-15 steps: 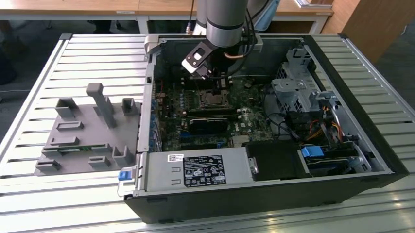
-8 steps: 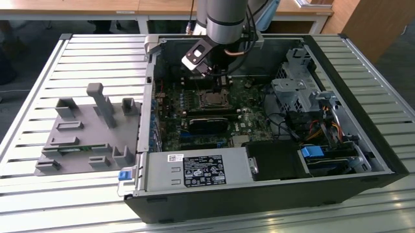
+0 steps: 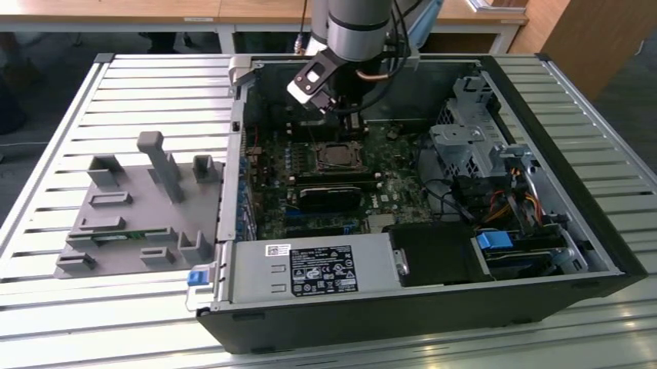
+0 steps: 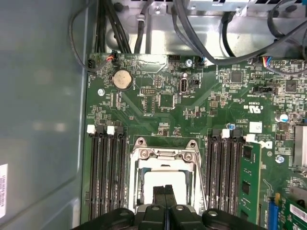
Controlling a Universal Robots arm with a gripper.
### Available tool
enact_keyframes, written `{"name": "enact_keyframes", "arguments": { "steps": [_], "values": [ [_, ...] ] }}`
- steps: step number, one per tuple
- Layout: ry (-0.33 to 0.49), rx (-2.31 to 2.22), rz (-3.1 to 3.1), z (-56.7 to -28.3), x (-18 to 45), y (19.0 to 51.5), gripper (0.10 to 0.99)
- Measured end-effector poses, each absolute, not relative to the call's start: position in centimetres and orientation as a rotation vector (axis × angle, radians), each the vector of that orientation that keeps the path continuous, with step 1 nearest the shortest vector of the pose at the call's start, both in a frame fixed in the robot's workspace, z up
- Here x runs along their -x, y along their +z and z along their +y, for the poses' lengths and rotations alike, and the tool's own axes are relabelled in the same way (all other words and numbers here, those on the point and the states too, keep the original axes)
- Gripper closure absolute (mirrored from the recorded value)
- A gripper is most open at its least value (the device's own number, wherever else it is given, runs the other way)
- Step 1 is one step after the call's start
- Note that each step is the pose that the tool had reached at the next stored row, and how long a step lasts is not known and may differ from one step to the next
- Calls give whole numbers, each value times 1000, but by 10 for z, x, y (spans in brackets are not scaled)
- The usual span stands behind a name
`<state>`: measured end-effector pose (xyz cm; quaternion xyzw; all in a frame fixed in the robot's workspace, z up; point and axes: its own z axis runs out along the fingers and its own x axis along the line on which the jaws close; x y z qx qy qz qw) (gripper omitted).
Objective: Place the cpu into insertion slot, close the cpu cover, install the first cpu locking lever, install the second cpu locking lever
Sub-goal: 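Install the first cpu locking lever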
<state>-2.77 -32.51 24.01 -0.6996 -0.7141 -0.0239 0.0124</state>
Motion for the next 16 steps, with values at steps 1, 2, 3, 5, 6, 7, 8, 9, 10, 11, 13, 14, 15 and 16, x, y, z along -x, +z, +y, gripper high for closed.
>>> {"name": "enact_keyframes", "arguments": {
  "steps": [1,2,3,5,6,7,8,9,10,11,13,14,15,16],
  "values": [
    [-75,2181,-2226,-325,28,242,980],
    [-75,2181,-2226,-325,28,243,980],
    [-75,2181,-2226,-325,28,245,980],
    [-75,2181,-2226,-325,28,247,980],
    [-75,2181,-2226,-325,28,248,980],
    [-75,2181,-2226,-325,28,250,980],
    [-75,2181,-2226,-325,28,253,980],
    [-75,2181,-2226,-325,28,255,980],
    [-75,2181,-2226,-325,28,259,980],
    [-75,2181,-2226,-325,28,263,980],
    [-74,2181,-2226,-325,28,272,980],
    [-74,2181,-2226,-325,28,275,980],
    [-75,2181,-2226,-325,28,278,980],
    [-75,2180,-2226,-325,28,281,980]
  ]
}}
